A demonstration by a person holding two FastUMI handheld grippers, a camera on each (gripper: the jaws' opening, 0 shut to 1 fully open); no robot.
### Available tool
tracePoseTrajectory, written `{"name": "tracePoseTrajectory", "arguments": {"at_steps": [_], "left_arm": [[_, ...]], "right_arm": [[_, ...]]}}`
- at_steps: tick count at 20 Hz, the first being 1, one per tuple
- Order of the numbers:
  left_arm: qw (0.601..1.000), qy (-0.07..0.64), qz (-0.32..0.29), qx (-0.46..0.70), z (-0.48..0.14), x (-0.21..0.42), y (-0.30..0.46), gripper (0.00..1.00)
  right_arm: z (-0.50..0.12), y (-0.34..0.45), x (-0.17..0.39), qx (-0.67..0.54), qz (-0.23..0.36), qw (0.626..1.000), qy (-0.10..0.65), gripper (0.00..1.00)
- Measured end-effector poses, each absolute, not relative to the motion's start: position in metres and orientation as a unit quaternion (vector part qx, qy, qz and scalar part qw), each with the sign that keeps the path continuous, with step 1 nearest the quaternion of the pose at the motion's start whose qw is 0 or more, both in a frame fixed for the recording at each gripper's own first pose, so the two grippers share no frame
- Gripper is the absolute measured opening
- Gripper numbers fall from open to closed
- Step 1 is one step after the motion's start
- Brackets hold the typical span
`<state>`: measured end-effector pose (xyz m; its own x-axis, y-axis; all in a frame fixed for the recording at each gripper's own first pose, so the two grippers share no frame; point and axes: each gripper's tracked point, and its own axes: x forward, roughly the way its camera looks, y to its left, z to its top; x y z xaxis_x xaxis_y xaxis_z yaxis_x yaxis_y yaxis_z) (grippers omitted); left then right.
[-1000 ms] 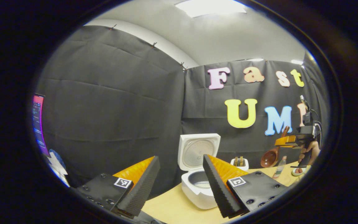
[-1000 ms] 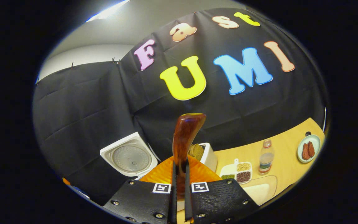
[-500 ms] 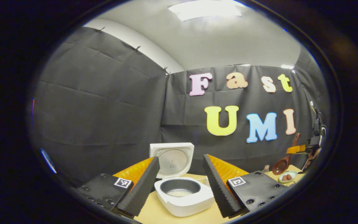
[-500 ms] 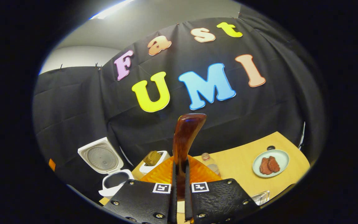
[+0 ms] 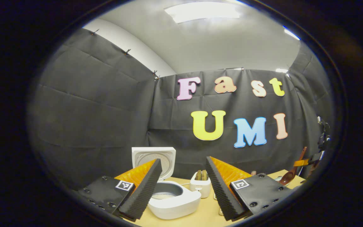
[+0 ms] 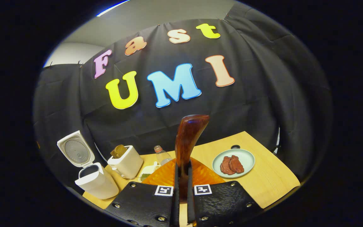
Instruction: Close the left gripper, press the button to open the rice cooker; take a wooden spoon from the chopstick holder with the right hand, scoop a spoonful of rice and pour it into the rice cooker, then put the wooden spoon back into the chopstick holder.
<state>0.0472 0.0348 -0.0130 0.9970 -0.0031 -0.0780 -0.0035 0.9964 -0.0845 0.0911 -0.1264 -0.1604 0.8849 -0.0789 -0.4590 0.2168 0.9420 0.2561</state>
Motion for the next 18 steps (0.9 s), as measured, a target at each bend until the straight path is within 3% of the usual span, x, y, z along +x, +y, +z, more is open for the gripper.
{"name": "tracePoseTrajectory", "arguments": {"at_steps": [8,18], "left_arm": [[0.998,0.056,-0.004,-0.020,-0.014,0.035,0.017,0.95],[0.997,0.069,0.014,0.017,-0.016,0.016,0.020,0.95]], "right_arm": [[-0.242,-0.161,0.052,0.158,-0.115,0.934,0.298,0.10],[-0.302,-0.152,0.037,0.182,-0.101,0.908,0.364,0.10]]}}
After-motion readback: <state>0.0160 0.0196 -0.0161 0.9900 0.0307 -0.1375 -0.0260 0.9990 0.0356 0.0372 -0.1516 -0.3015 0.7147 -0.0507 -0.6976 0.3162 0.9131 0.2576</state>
